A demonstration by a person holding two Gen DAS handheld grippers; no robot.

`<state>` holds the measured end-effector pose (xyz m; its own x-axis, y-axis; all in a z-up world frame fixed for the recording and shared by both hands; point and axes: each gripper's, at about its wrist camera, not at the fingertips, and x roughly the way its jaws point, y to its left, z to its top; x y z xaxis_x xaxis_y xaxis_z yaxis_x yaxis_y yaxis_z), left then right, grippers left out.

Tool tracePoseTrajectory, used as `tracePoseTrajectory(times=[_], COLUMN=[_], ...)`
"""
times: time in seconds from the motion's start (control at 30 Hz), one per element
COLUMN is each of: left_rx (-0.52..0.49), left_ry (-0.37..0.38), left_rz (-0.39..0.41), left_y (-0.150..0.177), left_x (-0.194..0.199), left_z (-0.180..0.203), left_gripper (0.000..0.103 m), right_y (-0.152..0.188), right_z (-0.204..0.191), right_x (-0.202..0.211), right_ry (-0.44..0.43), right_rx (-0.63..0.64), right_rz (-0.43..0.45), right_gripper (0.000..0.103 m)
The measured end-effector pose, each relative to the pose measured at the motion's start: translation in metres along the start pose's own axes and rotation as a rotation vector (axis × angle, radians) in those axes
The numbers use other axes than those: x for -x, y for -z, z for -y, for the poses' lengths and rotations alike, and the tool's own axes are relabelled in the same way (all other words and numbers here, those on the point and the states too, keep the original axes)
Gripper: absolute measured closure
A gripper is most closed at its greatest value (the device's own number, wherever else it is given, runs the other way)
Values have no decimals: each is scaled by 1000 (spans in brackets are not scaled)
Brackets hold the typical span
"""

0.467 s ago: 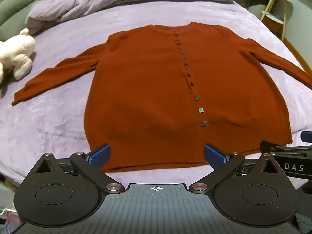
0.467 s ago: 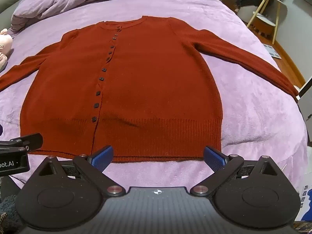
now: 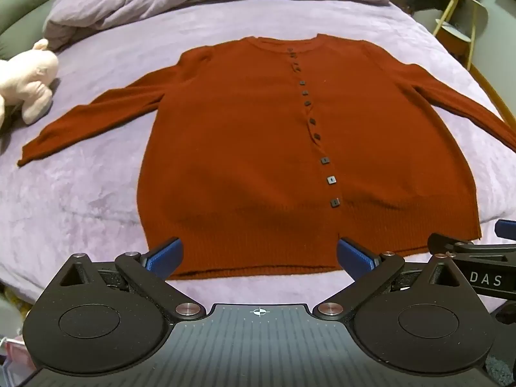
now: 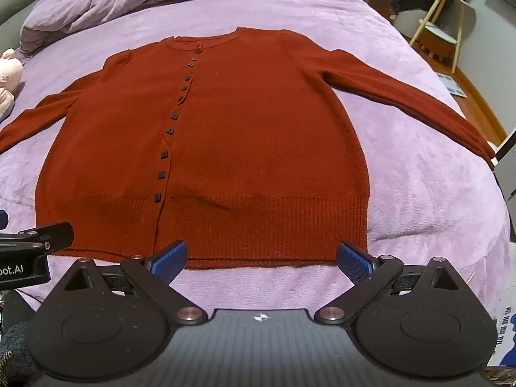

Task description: Fold small clothes

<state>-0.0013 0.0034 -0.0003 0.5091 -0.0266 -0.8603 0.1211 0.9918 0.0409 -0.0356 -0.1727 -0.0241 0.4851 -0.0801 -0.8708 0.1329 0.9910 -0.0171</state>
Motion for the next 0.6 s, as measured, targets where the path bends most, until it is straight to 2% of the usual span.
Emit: tracePoseTrajectory(times=[0.6], left_rx=[17], left_ry=[2], left_rz=[-15], left_y=[0], left_x=[-2], left_z=[-1], left_gripper=[0], right_y=[3], right_z=[2], right_x=[0], right_ry=[-7], right_rx=[-8], right_rz=[2], right_gripper=[4])
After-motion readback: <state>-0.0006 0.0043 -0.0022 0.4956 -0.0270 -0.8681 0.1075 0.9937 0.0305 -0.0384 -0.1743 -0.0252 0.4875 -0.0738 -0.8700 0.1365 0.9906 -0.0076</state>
